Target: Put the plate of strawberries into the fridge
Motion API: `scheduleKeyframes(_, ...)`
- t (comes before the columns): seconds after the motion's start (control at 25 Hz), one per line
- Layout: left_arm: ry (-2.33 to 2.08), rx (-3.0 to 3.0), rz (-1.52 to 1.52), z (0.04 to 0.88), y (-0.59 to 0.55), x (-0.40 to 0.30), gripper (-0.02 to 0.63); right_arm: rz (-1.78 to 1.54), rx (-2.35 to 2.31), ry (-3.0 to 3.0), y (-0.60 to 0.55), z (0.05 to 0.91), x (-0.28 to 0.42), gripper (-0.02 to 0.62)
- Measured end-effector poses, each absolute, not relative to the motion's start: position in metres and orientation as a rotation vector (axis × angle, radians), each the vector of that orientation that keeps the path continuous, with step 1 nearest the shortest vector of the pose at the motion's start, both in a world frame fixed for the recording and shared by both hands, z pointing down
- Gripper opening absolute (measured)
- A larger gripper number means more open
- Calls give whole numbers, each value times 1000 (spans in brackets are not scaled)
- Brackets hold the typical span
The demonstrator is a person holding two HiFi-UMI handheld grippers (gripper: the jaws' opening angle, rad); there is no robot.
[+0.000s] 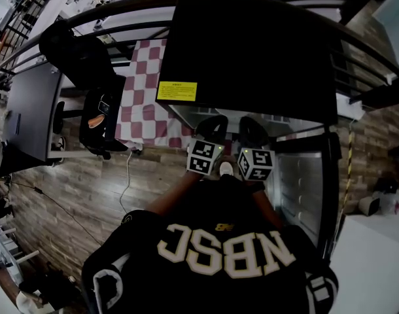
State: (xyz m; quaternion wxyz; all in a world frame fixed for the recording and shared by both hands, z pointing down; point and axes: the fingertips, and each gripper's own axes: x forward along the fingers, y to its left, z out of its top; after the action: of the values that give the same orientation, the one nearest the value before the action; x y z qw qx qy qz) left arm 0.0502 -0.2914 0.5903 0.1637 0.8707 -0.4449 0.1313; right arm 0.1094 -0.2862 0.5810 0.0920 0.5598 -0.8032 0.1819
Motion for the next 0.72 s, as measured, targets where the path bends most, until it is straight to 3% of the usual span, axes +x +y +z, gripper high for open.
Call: scheduleKeyframes(0.72,-1237,2528,235,568,-274,51,17,491,1647,-2429,-275,565,101,41)
